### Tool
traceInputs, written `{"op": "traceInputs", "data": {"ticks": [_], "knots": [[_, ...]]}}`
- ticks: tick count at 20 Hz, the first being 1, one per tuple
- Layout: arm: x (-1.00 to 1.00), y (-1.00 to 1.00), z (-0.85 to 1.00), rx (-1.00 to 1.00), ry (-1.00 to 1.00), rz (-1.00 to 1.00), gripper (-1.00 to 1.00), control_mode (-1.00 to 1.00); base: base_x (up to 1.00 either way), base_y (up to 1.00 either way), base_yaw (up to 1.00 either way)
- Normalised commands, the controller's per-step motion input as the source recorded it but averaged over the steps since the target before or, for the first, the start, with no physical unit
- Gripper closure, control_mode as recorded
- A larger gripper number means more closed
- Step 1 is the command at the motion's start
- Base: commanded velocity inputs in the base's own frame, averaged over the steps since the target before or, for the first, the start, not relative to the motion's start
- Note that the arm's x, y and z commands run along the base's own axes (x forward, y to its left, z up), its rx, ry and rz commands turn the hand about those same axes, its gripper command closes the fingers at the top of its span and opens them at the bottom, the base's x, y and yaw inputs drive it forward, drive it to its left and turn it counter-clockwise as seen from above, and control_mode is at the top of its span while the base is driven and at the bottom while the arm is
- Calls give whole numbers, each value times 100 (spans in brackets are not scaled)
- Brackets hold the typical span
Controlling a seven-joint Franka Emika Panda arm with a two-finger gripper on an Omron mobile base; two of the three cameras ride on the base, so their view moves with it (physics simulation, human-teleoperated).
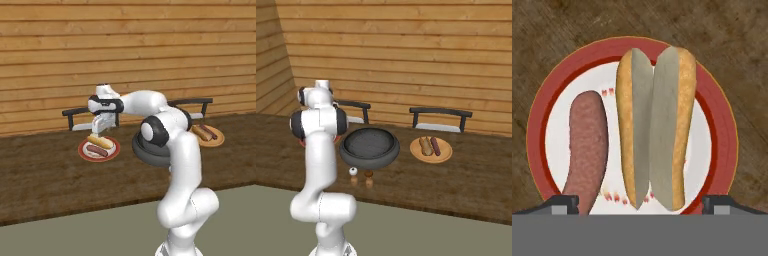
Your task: Place one bun and one sausage from the bowl on each plate.
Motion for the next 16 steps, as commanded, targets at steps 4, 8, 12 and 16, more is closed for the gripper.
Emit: {"op": "traceInputs", "data": {"ticks": [4,8,12,16], "knots": [[-98,-41,54,0,-5,-10,-100,-100,0,0,0],[-100,-63,31,0,-10,-14,-100,-100,0,0,0],[-97,-59,5,3,-11,-13,-100,-100,0,0,0],[-78,-66,0,11,-5,-7,-100,-100,0,0,0]]}}
